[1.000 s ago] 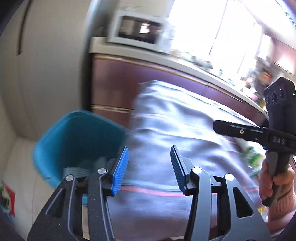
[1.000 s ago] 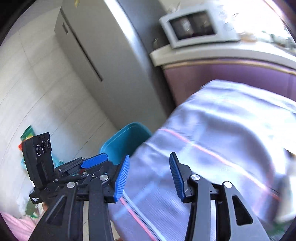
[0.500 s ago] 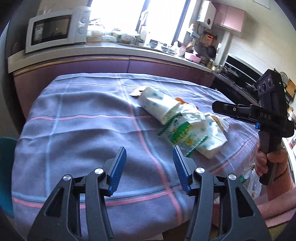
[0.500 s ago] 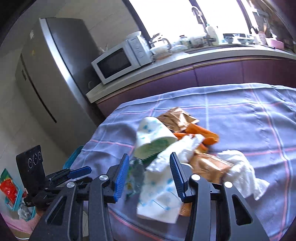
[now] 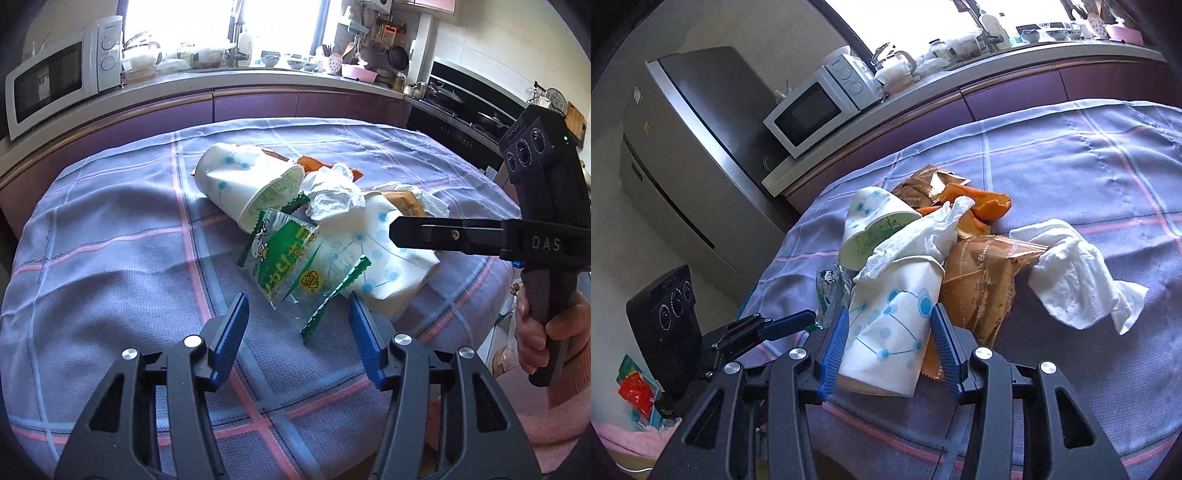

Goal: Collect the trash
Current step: 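Grasp the green-printed plastic wrapper with the left tool while the right tool grasps the white dotted cup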

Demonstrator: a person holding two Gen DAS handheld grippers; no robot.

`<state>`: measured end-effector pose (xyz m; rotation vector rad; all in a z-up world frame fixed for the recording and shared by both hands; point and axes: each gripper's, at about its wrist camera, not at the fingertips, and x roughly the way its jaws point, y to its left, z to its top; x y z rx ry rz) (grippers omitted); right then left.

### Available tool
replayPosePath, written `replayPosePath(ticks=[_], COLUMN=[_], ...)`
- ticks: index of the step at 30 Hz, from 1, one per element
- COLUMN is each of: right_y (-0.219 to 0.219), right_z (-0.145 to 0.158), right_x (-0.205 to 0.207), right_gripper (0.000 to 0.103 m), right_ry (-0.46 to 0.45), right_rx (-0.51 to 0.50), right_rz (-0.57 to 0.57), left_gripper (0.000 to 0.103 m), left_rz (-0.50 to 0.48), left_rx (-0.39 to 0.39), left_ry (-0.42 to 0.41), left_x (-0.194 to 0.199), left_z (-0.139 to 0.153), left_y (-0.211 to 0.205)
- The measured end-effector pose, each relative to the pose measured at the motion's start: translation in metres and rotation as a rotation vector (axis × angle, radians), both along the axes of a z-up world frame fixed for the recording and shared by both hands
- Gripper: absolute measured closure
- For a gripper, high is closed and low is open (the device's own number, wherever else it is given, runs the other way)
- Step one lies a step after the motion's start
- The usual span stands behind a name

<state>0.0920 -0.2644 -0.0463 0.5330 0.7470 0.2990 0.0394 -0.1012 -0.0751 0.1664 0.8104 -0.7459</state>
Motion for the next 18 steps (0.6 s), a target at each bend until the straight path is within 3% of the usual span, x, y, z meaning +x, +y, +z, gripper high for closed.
replayPosePath(ticks=[4, 8, 18], right_y=[0.002, 0.001, 0.022], right_z=[-0.006, -0.009, 0.001], right_x=[0.002, 0.0, -0.002], right_gripper=[0.058, 0.058, 0.067], right_ry=[0.008, 0.016, -0.02], right_rx=[0.029, 0.064, -0.005], right_rz=[0.013, 0.025, 0.075], left_gripper=[0.056, 0.069, 0.072], left_rz=[0.019, 0.041, 0.095], left_rx=[0.003, -0.013, -0.053], left_ry=[0.038, 0.058, 0.055], left_x=[0.012, 0.018, 0.018], left_z=[-0.007, -0.01, -0.004], left_y=[0.002, 0.008, 0.035])
